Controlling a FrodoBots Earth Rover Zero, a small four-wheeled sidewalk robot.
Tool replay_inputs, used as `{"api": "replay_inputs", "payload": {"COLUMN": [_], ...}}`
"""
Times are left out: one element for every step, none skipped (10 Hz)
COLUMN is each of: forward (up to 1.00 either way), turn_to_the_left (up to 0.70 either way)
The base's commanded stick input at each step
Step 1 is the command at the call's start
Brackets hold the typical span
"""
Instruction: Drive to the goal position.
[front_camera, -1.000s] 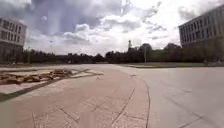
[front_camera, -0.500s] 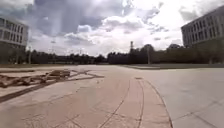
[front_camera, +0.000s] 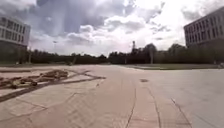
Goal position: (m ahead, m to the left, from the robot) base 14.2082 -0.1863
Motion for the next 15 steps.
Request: {"api": "replay_inputs", "payload": {"forward": [1.0, 1.0, 1.0, 1.0, 1.0, 1.0, 1.0, 1.0, 1.0, 1.0, 1.0, 1.0, 1.0, 1.0, 1.0], "turn_to_the_left": [-0.37, -0.4, -0.4, -0.4, -0.3, -0.13, 0.0, 0.0, 0.0, 0.0, 0.0, 0.0, 0.0, 0.0, 0.0]}}
